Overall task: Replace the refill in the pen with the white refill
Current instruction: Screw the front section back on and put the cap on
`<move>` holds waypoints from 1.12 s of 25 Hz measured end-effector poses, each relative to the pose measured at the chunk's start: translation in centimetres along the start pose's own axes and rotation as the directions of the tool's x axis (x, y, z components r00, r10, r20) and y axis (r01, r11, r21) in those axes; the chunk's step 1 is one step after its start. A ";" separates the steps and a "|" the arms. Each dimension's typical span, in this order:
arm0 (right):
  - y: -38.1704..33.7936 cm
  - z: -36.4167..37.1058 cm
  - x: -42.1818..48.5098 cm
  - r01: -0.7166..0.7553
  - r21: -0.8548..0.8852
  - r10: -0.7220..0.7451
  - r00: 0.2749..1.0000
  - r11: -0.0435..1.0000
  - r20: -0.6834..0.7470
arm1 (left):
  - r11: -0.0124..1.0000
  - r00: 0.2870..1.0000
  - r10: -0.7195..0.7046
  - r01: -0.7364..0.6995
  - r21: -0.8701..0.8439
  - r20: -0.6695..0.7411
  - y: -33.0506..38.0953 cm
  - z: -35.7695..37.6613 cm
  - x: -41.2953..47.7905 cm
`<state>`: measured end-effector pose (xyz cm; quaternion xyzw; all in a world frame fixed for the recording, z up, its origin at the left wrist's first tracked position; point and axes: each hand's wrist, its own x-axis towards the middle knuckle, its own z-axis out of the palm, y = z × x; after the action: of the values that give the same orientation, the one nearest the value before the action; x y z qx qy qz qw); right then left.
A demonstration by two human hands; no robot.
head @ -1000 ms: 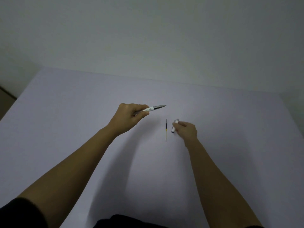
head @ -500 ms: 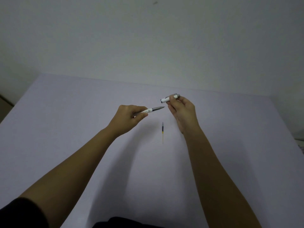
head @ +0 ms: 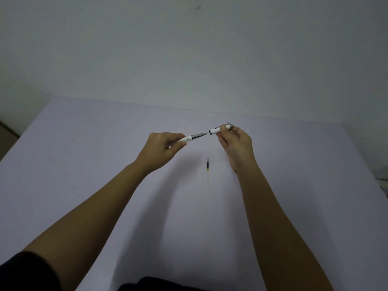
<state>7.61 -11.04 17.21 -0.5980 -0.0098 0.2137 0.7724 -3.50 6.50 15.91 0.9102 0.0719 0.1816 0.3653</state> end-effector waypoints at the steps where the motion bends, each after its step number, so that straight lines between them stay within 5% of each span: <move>1: 0.0 0.0 0.0 0.001 -0.008 -0.001 1.000 1.000 0.004 | 1.000 1.000 -0.002 0.002 0.002 0.001 0.0 0.0 0.0; 17: 1.6 2.0 -0.4 0.051 -0.199 -0.033 0.995 0.979 0.096 | 1.000 0.999 0.005 -0.006 -0.011 -0.037 0.7 0.8 0.0; 21: 2.2 1.8 0.3 0.050 -0.288 -0.024 0.995 0.956 0.093 | 0.998 0.998 -0.032 0.029 0.049 0.061 -0.1 1.6 0.0; 25: 5.3 0.1 1.2 0.041 -0.474 -0.018 0.999 0.880 0.051 | 0.980 0.975 -0.185 0.173 0.100 0.123 -1.5 4.6 -1.0; 28: 9.4 -3.1 1.9 -0.004 -0.749 -0.040 0.998 0.663 -0.041 | 0.915 0.896 -0.402 0.398 0.060 0.187 -3.3 7.8 -2.4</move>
<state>7.16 -11.45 7.15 -0.8678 -0.0818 0.1673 0.4608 -2.68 3.29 7.73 0.8929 0.2229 0.0116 0.3910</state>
